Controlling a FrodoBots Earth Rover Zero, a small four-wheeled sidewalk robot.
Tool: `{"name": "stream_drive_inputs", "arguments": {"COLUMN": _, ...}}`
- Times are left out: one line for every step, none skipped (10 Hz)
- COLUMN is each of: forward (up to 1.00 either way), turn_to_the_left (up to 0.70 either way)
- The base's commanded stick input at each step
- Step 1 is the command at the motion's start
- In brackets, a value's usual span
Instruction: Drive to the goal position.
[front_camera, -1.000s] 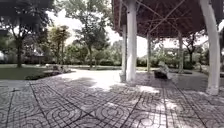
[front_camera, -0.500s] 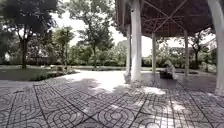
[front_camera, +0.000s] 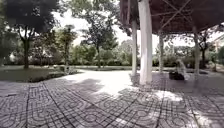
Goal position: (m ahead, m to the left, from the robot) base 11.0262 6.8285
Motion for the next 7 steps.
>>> {"name": "stream_drive_inputs", "arguments": {"forward": 1.00, "turn_to_the_left": 0.00}}
{"name": "stream_drive_inputs", "arguments": {"forward": 1.00, "turn_to_the_left": 0.00}}
{"name": "stream_drive_inputs", "arguments": {"forward": 1.00, "turn_to_the_left": 0.00}}
{"name": "stream_drive_inputs", "arguments": {"forward": 1.00, "turn_to_the_left": 0.00}}
{"name": "stream_drive_inputs", "arguments": {"forward": 1.00, "turn_to_the_left": 0.00}}
{"name": "stream_drive_inputs", "arguments": {"forward": 1.00, "turn_to_the_left": 0.00}}
{"name": "stream_drive_inputs", "arguments": {"forward": 1.00, "turn_to_the_left": 0.00}}
